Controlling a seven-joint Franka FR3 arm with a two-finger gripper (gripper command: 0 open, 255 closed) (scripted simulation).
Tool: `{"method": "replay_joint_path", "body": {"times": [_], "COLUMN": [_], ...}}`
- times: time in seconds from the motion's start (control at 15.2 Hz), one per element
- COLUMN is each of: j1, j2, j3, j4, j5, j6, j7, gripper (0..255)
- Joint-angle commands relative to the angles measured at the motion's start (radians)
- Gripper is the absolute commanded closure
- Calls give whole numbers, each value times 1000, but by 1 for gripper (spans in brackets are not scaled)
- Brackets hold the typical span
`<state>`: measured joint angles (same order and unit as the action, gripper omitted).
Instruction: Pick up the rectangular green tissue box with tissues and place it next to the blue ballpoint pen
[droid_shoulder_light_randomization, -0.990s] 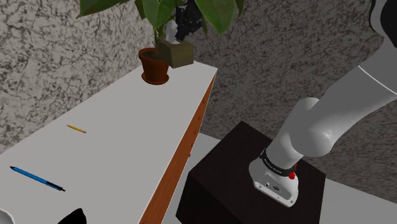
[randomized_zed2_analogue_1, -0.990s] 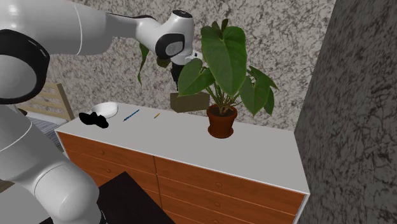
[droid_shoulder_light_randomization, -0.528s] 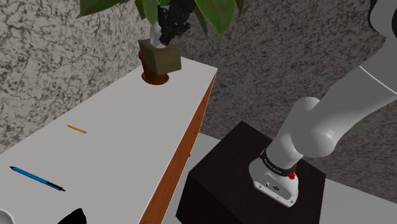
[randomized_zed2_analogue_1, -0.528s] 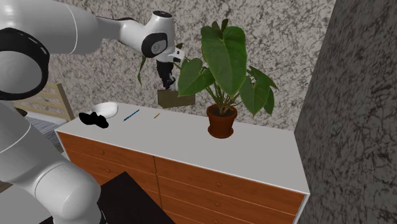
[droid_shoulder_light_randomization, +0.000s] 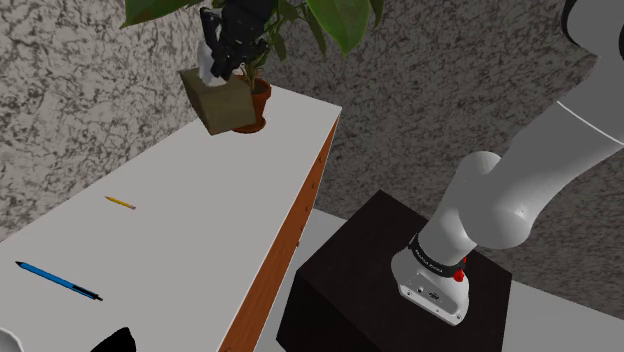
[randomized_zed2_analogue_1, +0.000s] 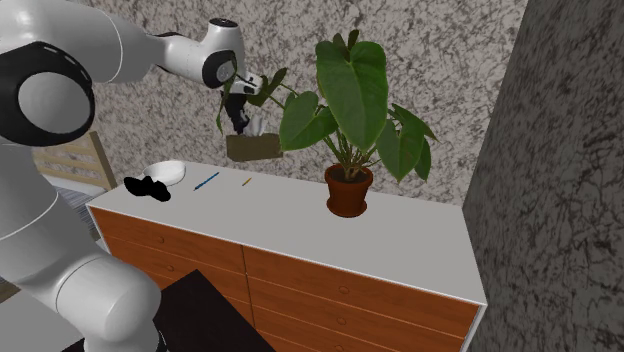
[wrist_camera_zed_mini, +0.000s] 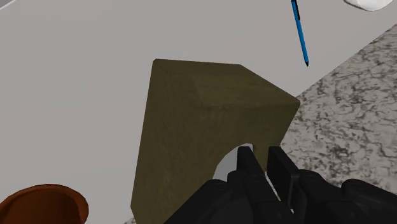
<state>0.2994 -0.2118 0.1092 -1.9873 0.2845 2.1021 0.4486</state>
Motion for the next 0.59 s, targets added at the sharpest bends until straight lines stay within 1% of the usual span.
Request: {"method": "replay_joint_path", "body": {"times": [0.0,0.33,0.4,0.53], "j1": [15,55,70,71], "j2": [25,98,130,130], "j3": [30,107,133,133], "j4": [24,100,134,107], "j5": [-12,-60,-83,-80], "j6": [13,37,42,69], "j7": [50,184,233,228], "gripper": [255,255,255,255]}}
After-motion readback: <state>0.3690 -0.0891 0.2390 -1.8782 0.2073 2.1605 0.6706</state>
